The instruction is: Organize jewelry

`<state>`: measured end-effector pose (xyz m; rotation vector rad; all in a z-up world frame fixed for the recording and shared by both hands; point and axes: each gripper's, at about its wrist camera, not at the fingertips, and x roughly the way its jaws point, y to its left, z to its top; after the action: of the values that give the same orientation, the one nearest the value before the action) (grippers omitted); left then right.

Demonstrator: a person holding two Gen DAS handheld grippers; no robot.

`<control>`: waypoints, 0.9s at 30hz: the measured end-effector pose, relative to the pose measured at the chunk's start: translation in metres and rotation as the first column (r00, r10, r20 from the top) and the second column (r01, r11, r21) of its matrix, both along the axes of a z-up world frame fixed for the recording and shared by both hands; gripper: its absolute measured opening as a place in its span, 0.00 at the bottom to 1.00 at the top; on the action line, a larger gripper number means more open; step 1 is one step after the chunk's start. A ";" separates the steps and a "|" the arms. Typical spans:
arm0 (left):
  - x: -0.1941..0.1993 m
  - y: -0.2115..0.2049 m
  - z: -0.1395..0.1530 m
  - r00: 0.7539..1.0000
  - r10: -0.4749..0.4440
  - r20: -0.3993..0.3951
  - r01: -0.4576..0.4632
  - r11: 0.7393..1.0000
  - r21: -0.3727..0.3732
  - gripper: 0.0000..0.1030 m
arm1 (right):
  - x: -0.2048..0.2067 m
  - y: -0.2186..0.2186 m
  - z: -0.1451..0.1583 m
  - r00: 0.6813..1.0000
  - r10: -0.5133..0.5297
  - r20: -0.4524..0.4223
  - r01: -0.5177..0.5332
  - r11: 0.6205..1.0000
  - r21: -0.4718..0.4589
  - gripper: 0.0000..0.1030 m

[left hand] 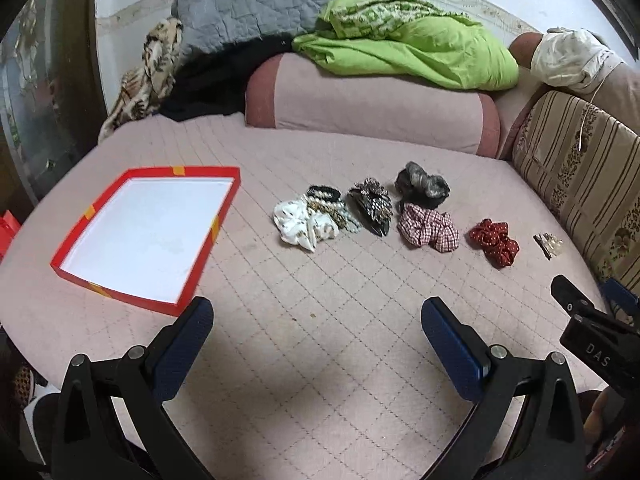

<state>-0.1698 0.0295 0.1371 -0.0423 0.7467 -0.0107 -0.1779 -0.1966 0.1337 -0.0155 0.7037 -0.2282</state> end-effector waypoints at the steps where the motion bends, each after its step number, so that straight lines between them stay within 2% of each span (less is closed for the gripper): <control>1: -0.002 0.001 0.002 1.000 0.002 0.008 -0.002 1.000 0.001 1.00 | 0.000 0.002 0.002 1.000 -0.006 0.001 0.006 1.000 -0.001 0.97; 5: -0.006 0.003 0.005 1.000 0.007 0.024 -0.007 1.000 0.008 1.00 | -0.008 -0.002 0.004 0.999 -0.026 0.022 0.026 1.000 -0.006 0.97; 13: -0.001 0.002 -0.004 1.000 0.006 -0.009 -0.006 1.000 0.008 1.00 | -0.011 -0.008 0.003 0.999 -0.033 0.031 0.034 0.999 -0.013 0.97; 27: 0.006 0.000 -0.020 0.999 -0.005 -0.045 0.006 1.000 0.022 1.00 | -0.002 -0.016 -0.014 0.999 -0.032 -0.015 0.032 0.999 0.009 0.97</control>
<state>-0.1642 0.0291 0.1173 -0.0192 0.7923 -0.0065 -0.1796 -0.2122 0.1198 0.0032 0.7201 -0.2556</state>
